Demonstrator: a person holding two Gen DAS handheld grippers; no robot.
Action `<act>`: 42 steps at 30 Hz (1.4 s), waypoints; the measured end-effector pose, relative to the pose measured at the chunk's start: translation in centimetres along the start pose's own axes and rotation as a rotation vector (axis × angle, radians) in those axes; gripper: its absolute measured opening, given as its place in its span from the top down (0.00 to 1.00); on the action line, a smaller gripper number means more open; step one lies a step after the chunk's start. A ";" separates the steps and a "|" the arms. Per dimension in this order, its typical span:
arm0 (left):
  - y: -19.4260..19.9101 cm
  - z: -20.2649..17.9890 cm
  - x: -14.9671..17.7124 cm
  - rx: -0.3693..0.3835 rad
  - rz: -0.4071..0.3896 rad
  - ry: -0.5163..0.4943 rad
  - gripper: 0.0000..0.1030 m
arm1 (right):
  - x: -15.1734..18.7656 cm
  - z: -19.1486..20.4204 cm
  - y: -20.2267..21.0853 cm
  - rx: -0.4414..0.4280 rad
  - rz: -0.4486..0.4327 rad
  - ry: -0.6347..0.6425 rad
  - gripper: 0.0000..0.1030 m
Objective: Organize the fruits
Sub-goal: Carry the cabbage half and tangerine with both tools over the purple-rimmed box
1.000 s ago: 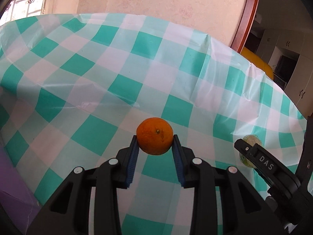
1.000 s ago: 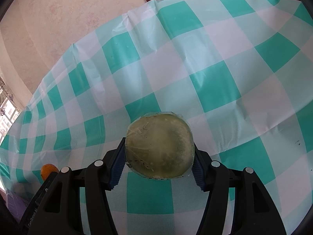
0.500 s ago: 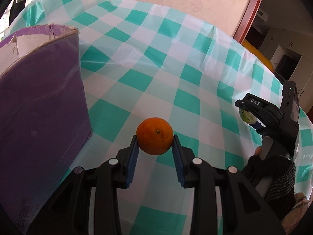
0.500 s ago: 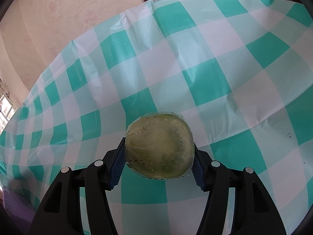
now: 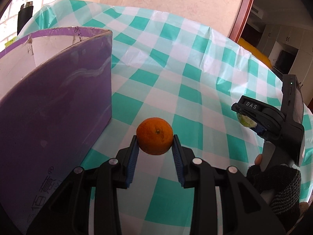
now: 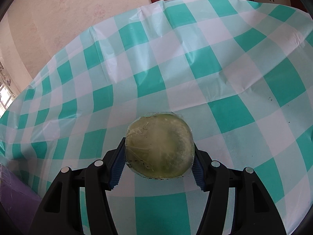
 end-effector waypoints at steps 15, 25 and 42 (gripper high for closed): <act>4.8 0.7 2.4 0.001 -0.042 -0.087 0.66 | 7.1 2.7 4.7 -0.055 0.069 0.164 0.43; 9.8 0.6 2.7 0.047 -0.100 -0.128 0.66 | 10.4 1.9 8.2 -0.048 0.065 0.216 0.43; 20.8 2.1 -0.5 0.190 -0.262 -0.131 0.66 | 10.9 7.6 13.9 -0.166 -0.036 0.280 0.43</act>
Point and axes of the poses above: each gripper's, at about its wrist camera, not at the fingertips, and y roughly against the way its jaws point, z to its left, x to its underside, the point moved 9 cm from there along -y, roughly the way its jaws point, and after that the axes turned 3 degrees about x, right-handed, at the moved point
